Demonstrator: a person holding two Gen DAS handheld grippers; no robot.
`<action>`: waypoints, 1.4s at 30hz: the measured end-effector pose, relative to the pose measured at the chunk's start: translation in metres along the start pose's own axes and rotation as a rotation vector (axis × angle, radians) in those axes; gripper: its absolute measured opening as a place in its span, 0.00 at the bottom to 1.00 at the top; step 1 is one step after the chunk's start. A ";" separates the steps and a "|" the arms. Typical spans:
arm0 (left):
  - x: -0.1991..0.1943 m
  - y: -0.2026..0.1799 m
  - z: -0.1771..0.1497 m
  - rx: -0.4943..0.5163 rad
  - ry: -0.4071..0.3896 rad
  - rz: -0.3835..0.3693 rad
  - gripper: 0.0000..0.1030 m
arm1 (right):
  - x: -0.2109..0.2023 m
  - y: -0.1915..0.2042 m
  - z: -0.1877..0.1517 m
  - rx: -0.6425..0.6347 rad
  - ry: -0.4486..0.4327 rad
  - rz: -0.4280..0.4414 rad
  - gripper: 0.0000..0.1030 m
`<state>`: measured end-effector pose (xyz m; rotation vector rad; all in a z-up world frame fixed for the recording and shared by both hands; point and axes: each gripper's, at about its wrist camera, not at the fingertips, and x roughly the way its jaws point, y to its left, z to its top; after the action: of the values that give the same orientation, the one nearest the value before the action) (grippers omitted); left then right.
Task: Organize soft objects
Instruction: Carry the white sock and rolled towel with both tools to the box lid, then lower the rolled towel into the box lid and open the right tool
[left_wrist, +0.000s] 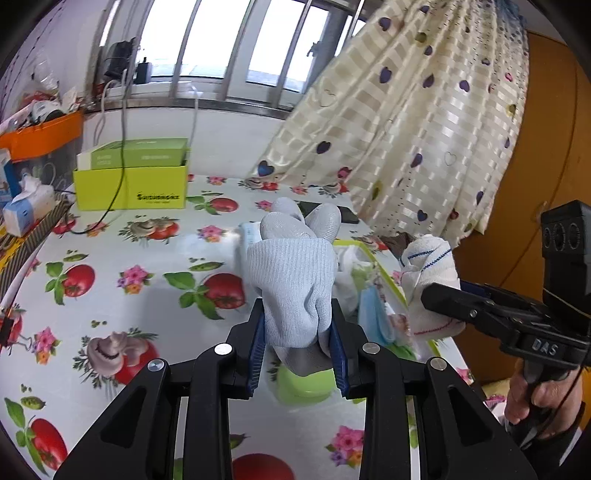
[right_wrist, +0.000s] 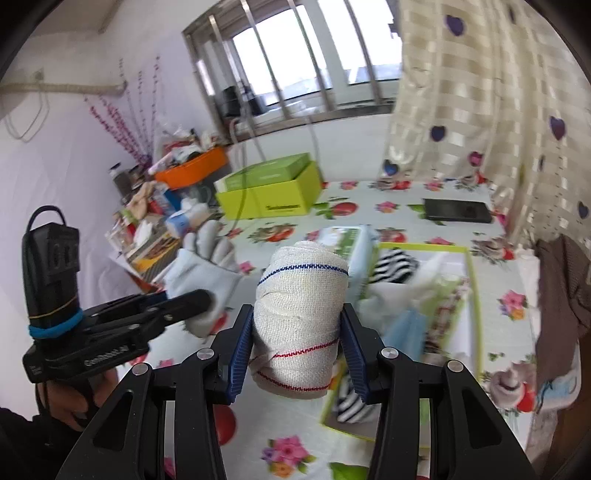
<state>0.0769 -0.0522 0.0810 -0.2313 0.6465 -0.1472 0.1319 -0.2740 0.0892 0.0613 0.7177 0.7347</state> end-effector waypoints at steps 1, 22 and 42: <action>0.001 -0.003 0.000 0.004 0.002 -0.005 0.31 | -0.002 -0.006 -0.001 0.009 -0.001 -0.012 0.43; 0.032 -0.056 -0.010 0.079 0.079 -0.084 0.31 | 0.029 -0.090 -0.057 0.045 0.183 -0.268 0.43; 0.072 -0.091 -0.034 0.123 0.191 -0.123 0.31 | 0.014 -0.095 -0.067 0.063 0.124 -0.205 0.52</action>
<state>0.1074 -0.1604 0.0367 -0.1386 0.8103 -0.3291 0.1537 -0.3492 0.0026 -0.0012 0.8519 0.5228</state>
